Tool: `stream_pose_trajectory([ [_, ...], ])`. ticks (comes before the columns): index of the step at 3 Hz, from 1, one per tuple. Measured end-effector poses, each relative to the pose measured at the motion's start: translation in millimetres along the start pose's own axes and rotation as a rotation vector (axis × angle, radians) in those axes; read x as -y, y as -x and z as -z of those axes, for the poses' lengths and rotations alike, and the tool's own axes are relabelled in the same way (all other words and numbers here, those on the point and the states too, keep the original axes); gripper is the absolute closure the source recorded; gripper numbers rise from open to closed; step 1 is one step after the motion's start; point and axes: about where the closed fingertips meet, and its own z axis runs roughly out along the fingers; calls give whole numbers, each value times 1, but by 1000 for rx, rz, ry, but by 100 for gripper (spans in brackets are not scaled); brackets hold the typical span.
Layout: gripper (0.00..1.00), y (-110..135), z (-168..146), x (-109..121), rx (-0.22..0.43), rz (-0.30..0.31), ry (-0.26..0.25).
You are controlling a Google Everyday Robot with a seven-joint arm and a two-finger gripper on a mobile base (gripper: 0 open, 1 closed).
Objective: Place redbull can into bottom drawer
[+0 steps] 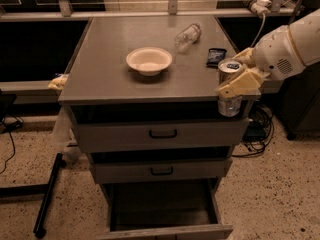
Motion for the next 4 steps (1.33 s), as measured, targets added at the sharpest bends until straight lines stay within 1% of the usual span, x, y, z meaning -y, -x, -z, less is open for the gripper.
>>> stream_pose_trajectory([
  [1, 100, -31, -16, -19, 19, -24, 22],
  [2, 100, -96, -50, -52, 91, -39, 10],
  [3, 100, -189, -102, -103, 132, -102, 51],
  [4, 100, -213, -125, -121, 152, -130, 97],
])
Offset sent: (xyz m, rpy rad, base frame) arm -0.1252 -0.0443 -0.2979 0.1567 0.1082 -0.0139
